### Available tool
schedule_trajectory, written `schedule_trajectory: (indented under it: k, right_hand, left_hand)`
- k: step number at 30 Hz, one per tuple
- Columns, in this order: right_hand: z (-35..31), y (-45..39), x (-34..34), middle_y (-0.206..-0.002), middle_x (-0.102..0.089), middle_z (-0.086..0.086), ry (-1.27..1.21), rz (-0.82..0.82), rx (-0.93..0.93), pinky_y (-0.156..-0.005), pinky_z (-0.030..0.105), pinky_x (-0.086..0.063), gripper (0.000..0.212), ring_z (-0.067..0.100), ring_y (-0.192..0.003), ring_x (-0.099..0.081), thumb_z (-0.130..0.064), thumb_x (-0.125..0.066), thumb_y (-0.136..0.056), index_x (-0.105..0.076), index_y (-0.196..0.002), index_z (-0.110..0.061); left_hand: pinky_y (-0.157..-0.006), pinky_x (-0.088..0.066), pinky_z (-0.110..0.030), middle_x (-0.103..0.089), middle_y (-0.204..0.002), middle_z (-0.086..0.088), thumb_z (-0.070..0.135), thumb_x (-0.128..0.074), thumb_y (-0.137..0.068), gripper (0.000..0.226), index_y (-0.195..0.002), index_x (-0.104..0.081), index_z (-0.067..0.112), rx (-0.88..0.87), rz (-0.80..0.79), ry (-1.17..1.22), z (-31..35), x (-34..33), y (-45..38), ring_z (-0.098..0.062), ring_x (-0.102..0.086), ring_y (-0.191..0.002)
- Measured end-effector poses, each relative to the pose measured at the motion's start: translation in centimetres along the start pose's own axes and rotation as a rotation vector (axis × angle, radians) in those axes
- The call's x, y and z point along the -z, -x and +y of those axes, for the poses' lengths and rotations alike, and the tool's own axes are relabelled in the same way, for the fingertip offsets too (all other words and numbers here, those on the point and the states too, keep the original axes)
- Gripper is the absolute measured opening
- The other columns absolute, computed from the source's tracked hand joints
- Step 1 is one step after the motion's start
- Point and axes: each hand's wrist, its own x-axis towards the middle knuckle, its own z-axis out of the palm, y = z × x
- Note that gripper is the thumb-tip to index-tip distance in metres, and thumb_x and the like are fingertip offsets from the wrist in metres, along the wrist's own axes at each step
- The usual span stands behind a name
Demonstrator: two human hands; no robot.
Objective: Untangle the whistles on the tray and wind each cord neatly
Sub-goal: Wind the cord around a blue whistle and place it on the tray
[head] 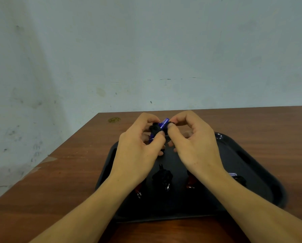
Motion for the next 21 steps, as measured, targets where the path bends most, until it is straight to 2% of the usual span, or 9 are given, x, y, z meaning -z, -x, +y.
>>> schedule_trajectory:
  k: [4, 11, 16, 21]
  right_hand:
    - [-0.1, -0.04, 0.05, -0.094, -0.068, -0.02, -0.006, 0.01, 0.0, -0.066, 0.047, -0.059, 0.012, 0.015, -0.064, -0.07, -0.029, -0.065, -0.09, -0.063, -0.096, -0.039]
    - [-0.08, -0.03, 0.28, -0.086, -0.073, -0.019, 0.049, 0.005, 0.034, -0.067, 0.041, -0.059, 0.011, 0.009, -0.068, -0.071, -0.026, -0.064, -0.093, -0.072, -0.094, -0.034]
    - [0.03, 0.05, 0.07, -0.078, -0.072, -0.018, 0.163, -0.029, 0.094, -0.064, 0.04, -0.058, 0.007, 0.006, -0.059, -0.069, -0.03, -0.064, -0.092, -0.07, -0.092, -0.033]
    - [0.03, 0.21, 0.12, -0.082, -0.072, -0.017, 0.021, -0.099, 0.061, -0.065, 0.041, -0.059, 0.011, 0.011, -0.065, -0.07, -0.024, -0.065, -0.094, -0.073, -0.096, -0.031]
  left_hand:
    - [-0.062, -0.061, -0.03, -0.07, -0.088, 0.002, 0.006, -0.061, -0.094, 0.021, -0.107, -0.065, 0.022, 0.014, -0.024, 0.012, 0.1, -0.16, 0.14, -0.022, -0.072, -0.07]
    - [-0.063, -0.062, -0.047, -0.071, -0.085, -0.002, 0.014, -0.065, -0.094, 0.008, -0.1, -0.066, 0.02, 0.079, -0.021, 0.089, -0.01, -0.11, -0.08, -0.025, -0.072, -0.067]
    - [-0.063, -0.062, -0.047, -0.07, -0.087, 0.001, 0.013, -0.064, -0.094, 0.006, -0.095, -0.067, 0.018, 0.048, 0.004, 0.029, -0.29, 0.0, -0.27, -0.021, -0.072, -0.063]
    - [-0.06, -0.061, -0.042, -0.069, -0.079, -0.002, 0.01, -0.061, -0.095, 0.01, -0.088, -0.065, 0.016, 0.027, 0.041, -0.015, -0.29, 0.06, -0.41, -0.021, -0.071, -0.061]
